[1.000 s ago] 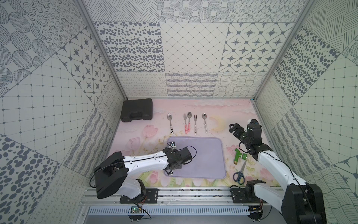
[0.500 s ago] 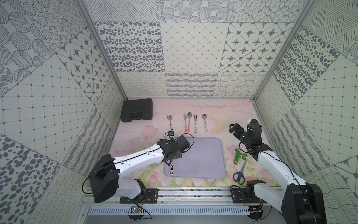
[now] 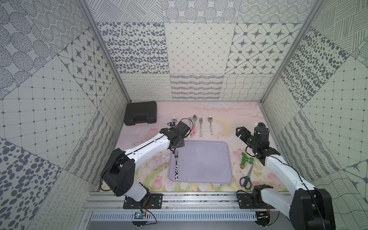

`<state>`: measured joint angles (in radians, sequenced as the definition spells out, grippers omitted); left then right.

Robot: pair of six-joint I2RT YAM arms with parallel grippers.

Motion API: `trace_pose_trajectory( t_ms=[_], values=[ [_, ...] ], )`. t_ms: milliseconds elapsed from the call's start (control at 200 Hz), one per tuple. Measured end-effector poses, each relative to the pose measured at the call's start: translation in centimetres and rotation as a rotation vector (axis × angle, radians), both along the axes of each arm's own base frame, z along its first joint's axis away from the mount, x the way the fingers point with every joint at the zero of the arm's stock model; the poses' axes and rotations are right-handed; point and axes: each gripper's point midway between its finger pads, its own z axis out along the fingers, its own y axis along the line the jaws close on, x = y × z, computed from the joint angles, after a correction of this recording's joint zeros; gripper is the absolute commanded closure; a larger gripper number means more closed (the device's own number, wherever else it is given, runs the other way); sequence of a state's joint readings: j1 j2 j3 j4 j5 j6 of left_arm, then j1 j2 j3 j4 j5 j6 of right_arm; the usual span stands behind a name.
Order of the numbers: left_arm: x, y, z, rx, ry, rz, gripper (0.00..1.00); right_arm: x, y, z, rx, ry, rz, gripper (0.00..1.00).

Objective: Set the spoon and fork side by side
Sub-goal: Pick up the spoon from the center of the board.

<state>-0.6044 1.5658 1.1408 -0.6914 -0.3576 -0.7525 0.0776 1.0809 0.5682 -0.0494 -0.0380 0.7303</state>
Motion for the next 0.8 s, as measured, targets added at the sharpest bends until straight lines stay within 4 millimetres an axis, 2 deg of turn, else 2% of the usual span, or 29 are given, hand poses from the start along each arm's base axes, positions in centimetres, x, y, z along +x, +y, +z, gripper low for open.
trace_pose_trajectory(
  t_ms=[210, 500, 800],
  values=[
    [3.7, 0.4, -1.4, -0.002, 0.038, 0.005, 0.59, 0.0, 0.1, 0.0, 0.002, 0.002, 0.003, 0.03],
    [8.7, 0.9, -4.4, -0.007, 0.087, 0.01, 0.61, 0.0, 0.1, -0.1, 0.002, 0.003, 0.003, 0.03],
    [11.9, 1.1, -7.0, -0.016, 0.127, 0.001, 0.61, 0.0, 0.1, -0.4, 0.001, 0.014, 0.003, 0.03]
  ],
)
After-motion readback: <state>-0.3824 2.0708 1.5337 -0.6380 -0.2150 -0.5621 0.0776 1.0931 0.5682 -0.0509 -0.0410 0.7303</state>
